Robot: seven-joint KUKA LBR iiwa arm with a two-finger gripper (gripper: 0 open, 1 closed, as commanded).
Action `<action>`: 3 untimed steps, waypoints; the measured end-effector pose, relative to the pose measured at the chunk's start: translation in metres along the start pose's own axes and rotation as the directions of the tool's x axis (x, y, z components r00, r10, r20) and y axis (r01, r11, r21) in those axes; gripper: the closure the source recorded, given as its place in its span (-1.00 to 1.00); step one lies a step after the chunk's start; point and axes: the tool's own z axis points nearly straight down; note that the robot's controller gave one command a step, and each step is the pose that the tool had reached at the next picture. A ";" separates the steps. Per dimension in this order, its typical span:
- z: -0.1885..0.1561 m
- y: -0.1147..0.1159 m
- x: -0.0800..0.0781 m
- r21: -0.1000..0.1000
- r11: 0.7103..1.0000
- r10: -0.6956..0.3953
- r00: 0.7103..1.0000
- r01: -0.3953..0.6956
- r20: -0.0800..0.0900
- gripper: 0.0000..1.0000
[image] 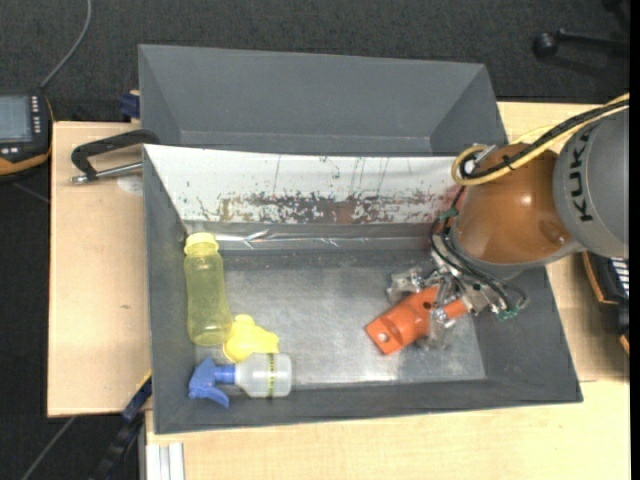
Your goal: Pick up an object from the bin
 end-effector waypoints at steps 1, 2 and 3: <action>0.000 0.000 0.000 0.000 1.000 0.000 1.000 0.000 0.000 1.00; 0.000 0.000 0.000 0.000 1.000 0.000 1.000 0.000 0.000 1.00; 0.000 0.000 0.000 0.000 1.000 0.000 1.000 0.000 0.000 1.00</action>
Offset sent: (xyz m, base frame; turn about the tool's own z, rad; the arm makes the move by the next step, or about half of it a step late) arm 0.0000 0.0000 0.0000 0.0000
